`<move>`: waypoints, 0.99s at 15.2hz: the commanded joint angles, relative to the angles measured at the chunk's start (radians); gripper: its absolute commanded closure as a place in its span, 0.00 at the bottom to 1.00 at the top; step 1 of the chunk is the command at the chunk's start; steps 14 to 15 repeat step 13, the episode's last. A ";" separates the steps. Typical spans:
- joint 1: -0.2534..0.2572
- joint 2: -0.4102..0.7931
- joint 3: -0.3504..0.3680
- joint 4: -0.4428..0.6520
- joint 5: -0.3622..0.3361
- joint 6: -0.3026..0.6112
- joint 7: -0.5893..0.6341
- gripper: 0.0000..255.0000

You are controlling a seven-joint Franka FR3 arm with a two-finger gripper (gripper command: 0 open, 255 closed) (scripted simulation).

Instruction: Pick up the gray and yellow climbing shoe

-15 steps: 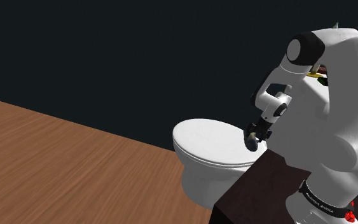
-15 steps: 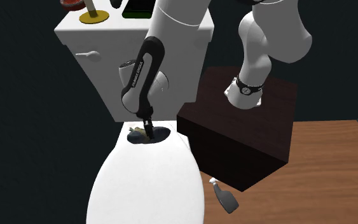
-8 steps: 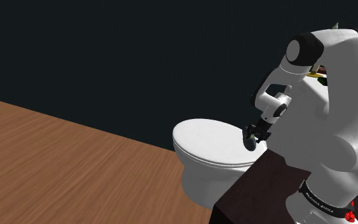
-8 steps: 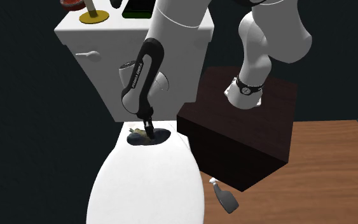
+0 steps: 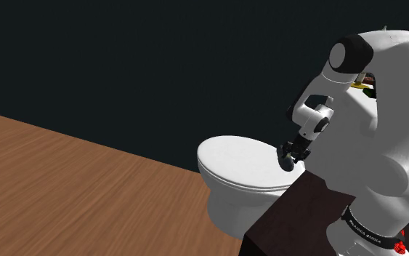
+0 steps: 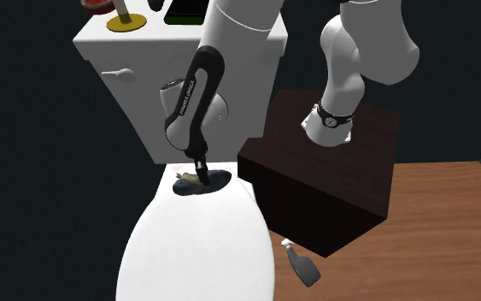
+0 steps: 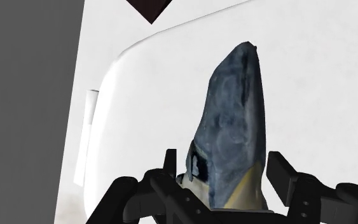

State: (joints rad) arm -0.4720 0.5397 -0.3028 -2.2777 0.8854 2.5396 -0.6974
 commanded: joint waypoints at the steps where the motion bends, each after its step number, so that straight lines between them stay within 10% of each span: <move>1: 0.003 -0.031 -0.022 -0.011 -0.020 -0.008 0.018 1.00; 15: 0.051 -0.174 -0.092 -0.059 -0.152 -0.072 0.132 1.00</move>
